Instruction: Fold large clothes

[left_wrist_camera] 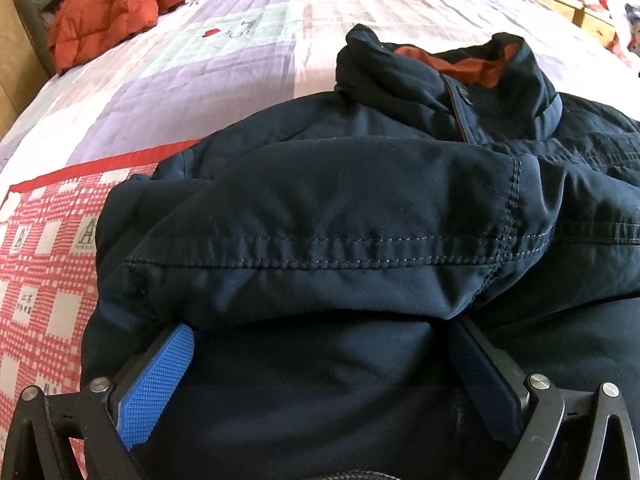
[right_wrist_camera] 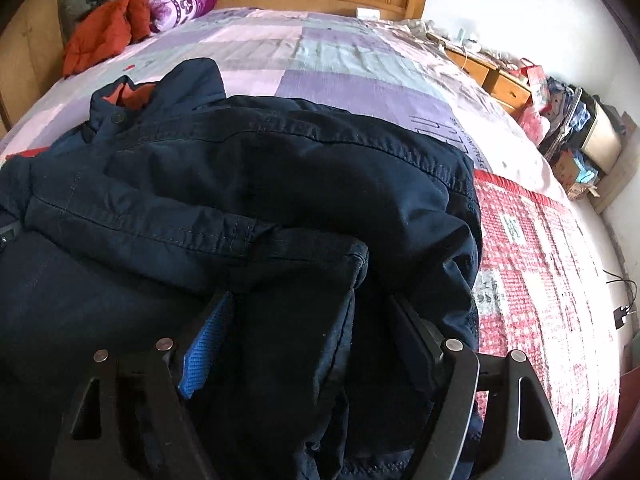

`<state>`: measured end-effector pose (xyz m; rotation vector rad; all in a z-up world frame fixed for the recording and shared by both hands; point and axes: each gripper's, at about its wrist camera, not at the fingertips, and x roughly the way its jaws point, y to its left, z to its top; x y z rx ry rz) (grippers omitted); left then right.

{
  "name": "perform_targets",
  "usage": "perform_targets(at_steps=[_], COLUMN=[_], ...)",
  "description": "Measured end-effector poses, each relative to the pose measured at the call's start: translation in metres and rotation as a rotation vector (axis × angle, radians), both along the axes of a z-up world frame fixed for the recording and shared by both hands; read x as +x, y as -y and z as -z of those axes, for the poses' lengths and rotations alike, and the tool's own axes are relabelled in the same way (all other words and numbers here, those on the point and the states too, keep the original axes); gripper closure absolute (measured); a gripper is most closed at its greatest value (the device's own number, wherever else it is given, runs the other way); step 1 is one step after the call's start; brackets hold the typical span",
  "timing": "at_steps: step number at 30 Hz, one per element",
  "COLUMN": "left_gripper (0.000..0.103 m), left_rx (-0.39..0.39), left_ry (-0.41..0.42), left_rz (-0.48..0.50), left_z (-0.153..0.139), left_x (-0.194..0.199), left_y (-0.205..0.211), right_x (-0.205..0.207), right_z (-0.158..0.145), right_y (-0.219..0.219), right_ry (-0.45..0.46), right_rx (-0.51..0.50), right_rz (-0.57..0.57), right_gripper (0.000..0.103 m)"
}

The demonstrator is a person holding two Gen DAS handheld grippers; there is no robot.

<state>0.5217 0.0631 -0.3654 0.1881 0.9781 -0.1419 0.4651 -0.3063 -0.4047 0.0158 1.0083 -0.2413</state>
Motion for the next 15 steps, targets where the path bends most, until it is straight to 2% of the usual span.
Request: perform_targets(at_steps=[9,12,15], left_gripper=[0.0,0.0,0.0], left_rx=[-0.008,-0.054,-0.065], left_ry=[-0.022,-0.042,-0.047], left_rz=[-0.002,-0.021,-0.036], left_z=[-0.01,-0.008,-0.014], left_x=[-0.004,-0.005,-0.007], left_y=[-0.009,-0.023,-0.027], right_x=[0.003,0.003,0.007], right_z=[-0.007,-0.006,-0.007], right_y=[0.003,0.005,0.005], right_ry=[-0.034,-0.039,-0.058], right_rx=[0.023,0.026,0.028], right_rz=[-0.008,-0.011,-0.005], right_gripper=[0.02,0.02,0.019])
